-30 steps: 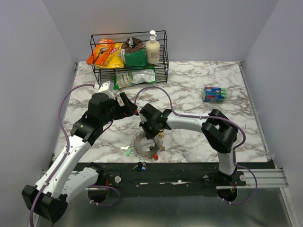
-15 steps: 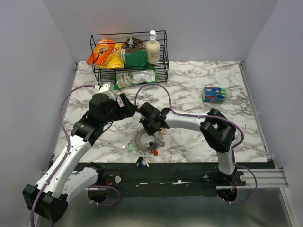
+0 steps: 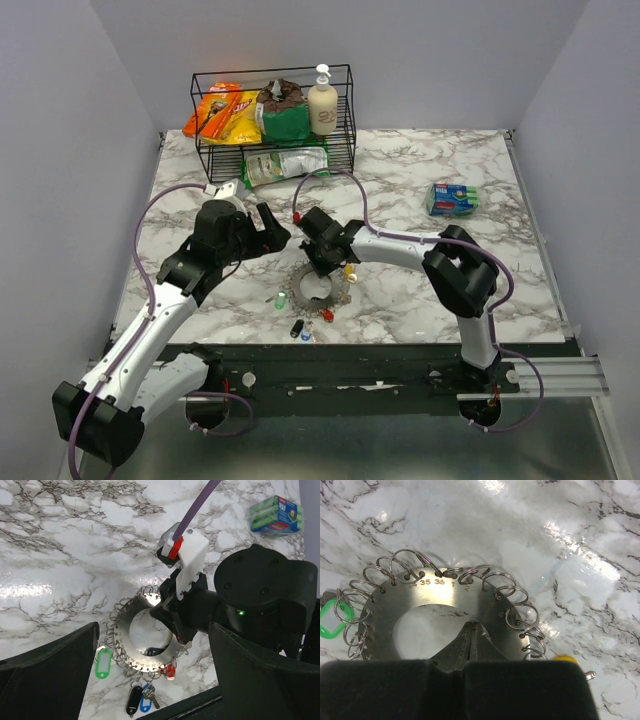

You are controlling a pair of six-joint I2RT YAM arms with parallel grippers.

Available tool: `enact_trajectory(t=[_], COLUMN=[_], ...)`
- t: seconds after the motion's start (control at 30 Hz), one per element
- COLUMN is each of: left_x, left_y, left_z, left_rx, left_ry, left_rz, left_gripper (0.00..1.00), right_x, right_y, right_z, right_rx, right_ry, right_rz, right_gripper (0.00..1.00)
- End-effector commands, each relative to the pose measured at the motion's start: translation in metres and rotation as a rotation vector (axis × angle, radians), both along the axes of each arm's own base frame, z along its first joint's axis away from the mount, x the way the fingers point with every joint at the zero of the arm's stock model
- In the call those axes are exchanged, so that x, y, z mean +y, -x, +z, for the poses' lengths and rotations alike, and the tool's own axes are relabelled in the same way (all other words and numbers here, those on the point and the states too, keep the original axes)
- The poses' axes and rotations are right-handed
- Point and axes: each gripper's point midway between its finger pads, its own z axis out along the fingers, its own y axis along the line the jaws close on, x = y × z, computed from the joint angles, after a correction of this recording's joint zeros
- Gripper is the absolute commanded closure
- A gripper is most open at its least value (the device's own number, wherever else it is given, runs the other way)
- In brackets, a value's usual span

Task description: Put the keys on the keyring

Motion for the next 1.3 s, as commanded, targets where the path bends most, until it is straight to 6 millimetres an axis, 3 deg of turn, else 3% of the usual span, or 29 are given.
enact_trajectory(t=[0.0, 0.3, 0.53, 0.7, 1.1, 1.27], left_x=[-0.001, 0.000, 0.000, 0.001, 0.005, 0.011], left_y=[0.001, 0.001, -0.001, -0.001, -0.001, 0.002], left_z=[-0.008, -0.016, -0.024, -0.030, -0.040, -0.041], left_rx=[0.014, 0.035, 0.050, 0.064, 0.089, 0.087], left_ry=[-0.001, -0.011, -0.025, -0.041, -0.074, -0.108], left_rz=[-0.012, -0.009, -0.014, -0.018, -0.015, -0.017], left_gripper=[0.01, 0.01, 0.01, 0.01, 0.01, 0.01], right_x=[-0.031, -0.024, -0.011, -0.004, -0.017, -0.034], right_y=[-0.006, -0.006, 0.001, 0.001, 0.002, -0.005], right_z=[-0.026, -0.011, 0.023, 0.058, 0.084, 0.096], right_rx=[0.031, 0.035, 0.024, -0.029, -0.098, -0.085], right_ry=[0.122, 0.075, -0.029, -0.121, -0.169, -0.238], right_rz=[-0.058, -0.026, 0.040, 0.062, 0.056, 0.008], right_gripper=[1.00, 1.00, 1.00, 0.99, 1.00, 1.00])
